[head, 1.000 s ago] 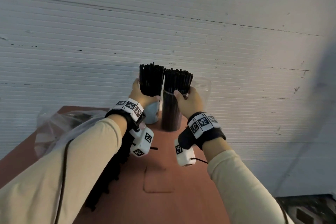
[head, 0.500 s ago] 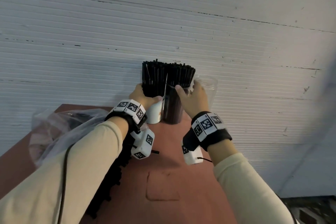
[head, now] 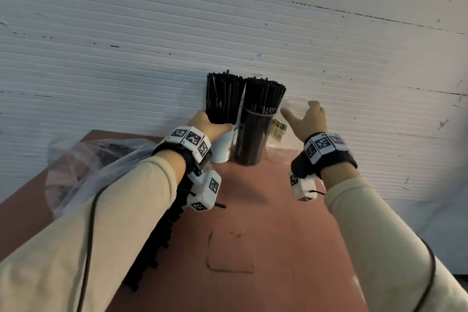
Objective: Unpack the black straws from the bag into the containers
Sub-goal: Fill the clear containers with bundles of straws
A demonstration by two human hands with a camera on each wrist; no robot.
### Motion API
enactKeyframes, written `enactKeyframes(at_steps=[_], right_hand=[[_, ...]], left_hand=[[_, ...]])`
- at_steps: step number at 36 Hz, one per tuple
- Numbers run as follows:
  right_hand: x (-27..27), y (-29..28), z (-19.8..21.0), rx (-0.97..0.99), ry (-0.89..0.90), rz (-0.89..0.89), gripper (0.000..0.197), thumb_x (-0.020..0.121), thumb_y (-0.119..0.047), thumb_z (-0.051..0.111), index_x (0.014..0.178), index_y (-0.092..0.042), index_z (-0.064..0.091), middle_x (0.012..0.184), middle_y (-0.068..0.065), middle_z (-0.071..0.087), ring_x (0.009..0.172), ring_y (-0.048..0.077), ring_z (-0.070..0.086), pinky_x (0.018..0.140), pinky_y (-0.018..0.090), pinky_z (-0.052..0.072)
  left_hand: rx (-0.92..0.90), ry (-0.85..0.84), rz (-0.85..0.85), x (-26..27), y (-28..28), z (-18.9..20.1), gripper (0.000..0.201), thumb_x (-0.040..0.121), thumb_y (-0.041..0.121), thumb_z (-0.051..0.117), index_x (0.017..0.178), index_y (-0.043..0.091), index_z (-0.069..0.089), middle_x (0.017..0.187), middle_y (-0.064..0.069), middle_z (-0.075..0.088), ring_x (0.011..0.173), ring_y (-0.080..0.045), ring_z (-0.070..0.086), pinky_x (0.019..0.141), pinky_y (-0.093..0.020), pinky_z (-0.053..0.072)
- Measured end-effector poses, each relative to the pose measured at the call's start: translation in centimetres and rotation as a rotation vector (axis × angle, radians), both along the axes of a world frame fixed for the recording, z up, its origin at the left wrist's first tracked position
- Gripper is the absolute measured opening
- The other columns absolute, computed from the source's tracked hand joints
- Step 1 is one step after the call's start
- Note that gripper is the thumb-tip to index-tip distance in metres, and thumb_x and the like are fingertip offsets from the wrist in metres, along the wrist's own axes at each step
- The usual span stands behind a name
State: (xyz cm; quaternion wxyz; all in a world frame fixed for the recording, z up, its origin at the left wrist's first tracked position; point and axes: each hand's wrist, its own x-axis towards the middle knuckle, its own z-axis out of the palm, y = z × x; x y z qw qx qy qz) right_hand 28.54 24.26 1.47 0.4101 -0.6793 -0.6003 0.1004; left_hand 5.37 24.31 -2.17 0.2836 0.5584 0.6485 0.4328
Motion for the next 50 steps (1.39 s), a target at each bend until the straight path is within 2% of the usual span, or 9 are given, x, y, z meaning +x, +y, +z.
enactKeyframes(at_steps=[9,14,18,24,34,38,41,46,50], right_hand=[[0.6,-3.0,0.1,0.009,-0.001,0.041,0.081,0.087,-0.043,0.065,0.147,-0.007,0.026,0.149,0.013,0.031,0.134,0.026,0.037,0.102,0.031,0.034],[0.3,-6.0,0.1,0.02,0.022,0.023,0.082,0.084,-0.042,0.069,0.143,-0.001,0.029,0.142,0.013,0.038,0.125,0.026,0.044,0.086,0.025,0.033],[-0.5,-8.6,0.0,0.025,0.03,0.049,0.083,0.082,-0.043,0.069,0.143,-0.003,0.029,0.143,0.012,0.036,0.127,0.025,0.043,0.088,0.025,0.033],[-2.6,-12.4,0.1,0.025,0.005,0.096,0.084,0.083,-0.046,0.068,0.143,-0.004,0.029,0.144,0.011,0.036,0.126,0.024,0.044,0.088,0.026,0.034],[-5.3,-16.9,0.7,0.024,0.004,0.171,0.08,0.082,-0.045,0.068,0.138,-0.003,0.031,0.141,0.011,0.037,0.112,0.018,0.045,0.083,0.028,0.036],[-6.2,-18.2,0.8,0.021,-0.005,0.19,0.078,0.082,-0.042,0.068,0.137,-0.002,0.03,0.138,0.012,0.036,0.11,0.019,0.044,0.087,0.028,0.038],[-6.7,-18.9,0.9,0.008,-0.04,0.195,0.077,0.083,-0.041,0.068,0.136,0.0,0.029,0.136,0.013,0.035,0.115,0.024,0.045,0.087,0.03,0.039],[-7.1,-19.6,1.1,0.001,-0.084,0.172,0.085,0.083,-0.048,0.067,0.139,0.001,0.026,0.141,0.017,0.029,0.127,0.032,0.039,0.099,0.034,0.037],[-7.5,-20.3,1.0,0.262,-0.207,0.152,0.082,0.081,-0.048,0.066,0.141,-0.005,0.029,0.146,0.017,0.023,0.138,0.034,0.02,0.114,0.042,0.026]], left_hand=[[-0.096,0.071,-0.064,0.2,-1.6,2.2,0.048,0.079,0.037,0.078,0.114,0.007,0.066,0.113,-0.012,0.068,0.103,-0.028,0.063,0.087,-0.033,0.051],[-0.09,0.145,0.0,-0.4,-4.0,4.2,0.035,0.078,0.035,0.079,0.078,0.01,0.055,0.1,-0.014,0.066,0.079,-0.024,0.056,0.066,-0.029,0.041],[-0.013,0.266,0.024,-1.2,-6.4,5.7,0.05,0.082,0.026,0.075,0.124,0.004,0.059,0.115,-0.012,0.063,0.113,-0.029,0.06,0.079,-0.026,0.039],[0.037,0.406,-0.049,-3.6,-10.2,6.7,0.012,0.082,0.022,0.073,0.093,0.024,0.068,0.105,0.0,0.067,0.098,-0.018,0.059,0.081,-0.026,0.042],[-0.197,0.59,-0.284,-9.5,-16.8,6.7,0.032,0.086,0.031,0.071,0.117,0.03,0.064,0.126,-0.004,0.054,0.13,-0.019,0.046,0.099,-0.03,0.037],[-0.264,0.639,-0.406,-11.3,-18.9,5.6,0.034,0.085,0.022,0.072,0.115,0.037,0.062,0.143,0.001,0.048,0.137,-0.019,0.039,0.113,-0.036,0.03],[-0.236,0.656,-0.395,-12.1,-20.0,4.4,0.04,0.085,0.007,0.068,0.116,0.033,0.064,0.142,0.007,0.048,0.133,-0.018,0.044,0.108,-0.03,0.034],[-0.128,0.662,-0.3,-12.8,-21.0,2.8,0.055,0.079,-0.002,0.063,0.091,0.052,0.062,0.135,0.011,0.055,0.118,-0.017,0.056,0.1,-0.034,0.047],[-0.003,0.628,-0.198,-13.1,-21.8,3.1,0.053,0.082,0.002,0.06,0.092,0.053,0.063,0.136,0.01,0.057,0.108,-0.022,0.064,0.093,-0.042,0.053]])
